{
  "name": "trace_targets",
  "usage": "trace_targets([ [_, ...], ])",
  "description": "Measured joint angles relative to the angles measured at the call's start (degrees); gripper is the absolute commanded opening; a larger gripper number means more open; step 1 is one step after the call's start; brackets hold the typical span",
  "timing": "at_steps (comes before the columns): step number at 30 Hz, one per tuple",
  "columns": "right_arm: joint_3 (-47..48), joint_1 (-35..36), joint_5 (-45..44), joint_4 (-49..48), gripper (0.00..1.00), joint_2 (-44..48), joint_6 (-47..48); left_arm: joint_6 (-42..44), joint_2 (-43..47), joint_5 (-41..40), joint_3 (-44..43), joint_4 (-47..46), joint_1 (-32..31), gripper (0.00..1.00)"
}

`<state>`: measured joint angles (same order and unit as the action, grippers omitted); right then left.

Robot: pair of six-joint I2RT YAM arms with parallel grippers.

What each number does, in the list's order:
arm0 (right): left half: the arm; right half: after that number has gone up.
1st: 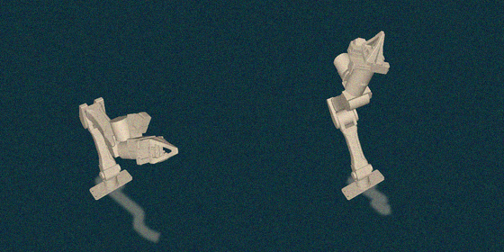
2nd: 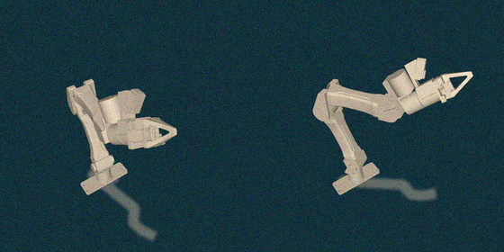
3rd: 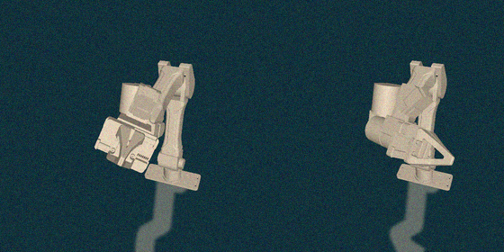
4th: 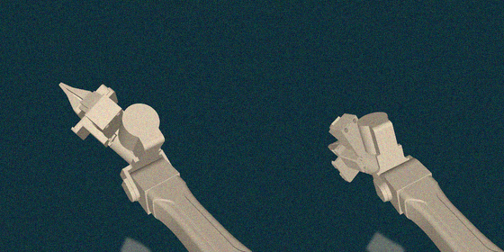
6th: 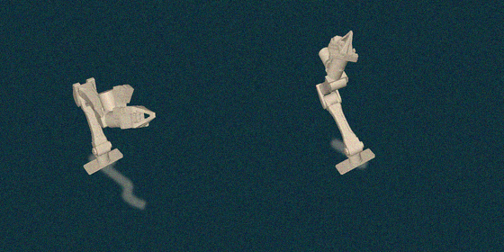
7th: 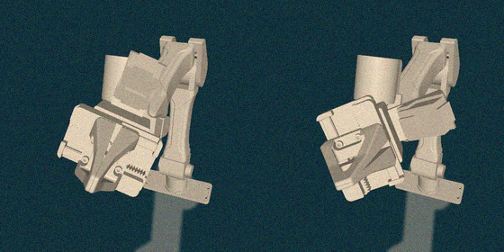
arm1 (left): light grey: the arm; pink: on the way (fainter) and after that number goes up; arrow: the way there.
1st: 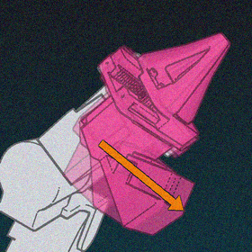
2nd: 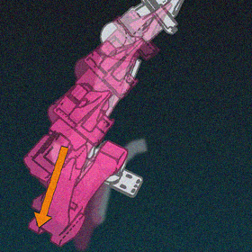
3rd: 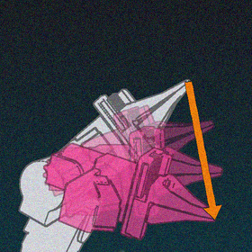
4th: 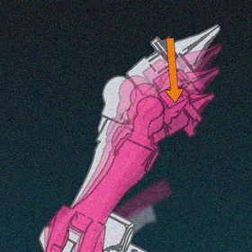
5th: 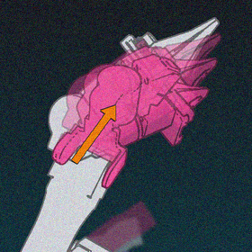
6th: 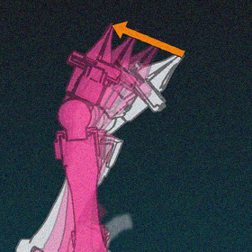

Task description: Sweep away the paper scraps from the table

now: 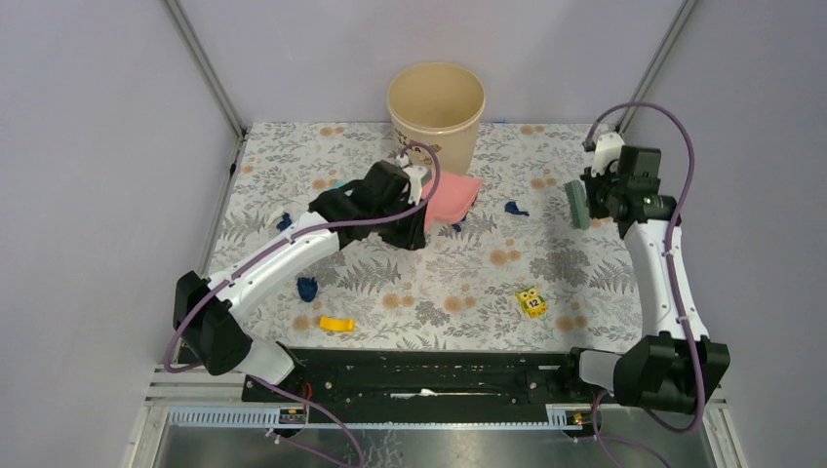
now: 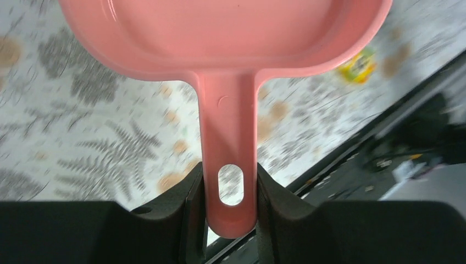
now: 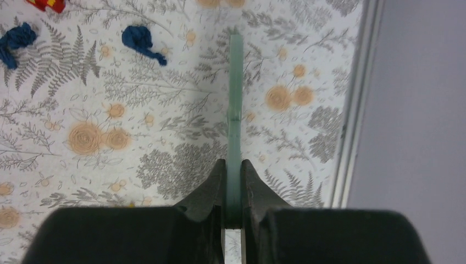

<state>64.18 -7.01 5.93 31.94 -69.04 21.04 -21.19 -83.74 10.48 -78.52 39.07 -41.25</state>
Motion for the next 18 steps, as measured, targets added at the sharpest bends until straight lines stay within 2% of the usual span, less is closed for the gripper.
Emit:
trace_targets([
  [5, 9.70, -0.02, 0.81, 3.78, 0.00, -5.86, 3.93, 5.03, -0.61, -7.63, 3.45, 8.76, -2.16, 0.00],
  [13, 16.74, 2.80, -0.61, 6.69, 0.00, -14.38, 4.92, 7.04, -6.54, -12.02, 10.58, 11.41, -6.21, 0.00],
  [15, 17.42, 4.90, -1.70, 6.84, 0.00, -16.52, 4.85, 6.71, -6.97, -12.26, 12.72, 10.99, -7.56, 0.03],
  [18, 17.53, 8.35, -2.95, 6.99, 0.00, -18.84, 4.35, 5.18, -6.84, -12.31, 15.52, 8.76, -8.63, 0.16],
])
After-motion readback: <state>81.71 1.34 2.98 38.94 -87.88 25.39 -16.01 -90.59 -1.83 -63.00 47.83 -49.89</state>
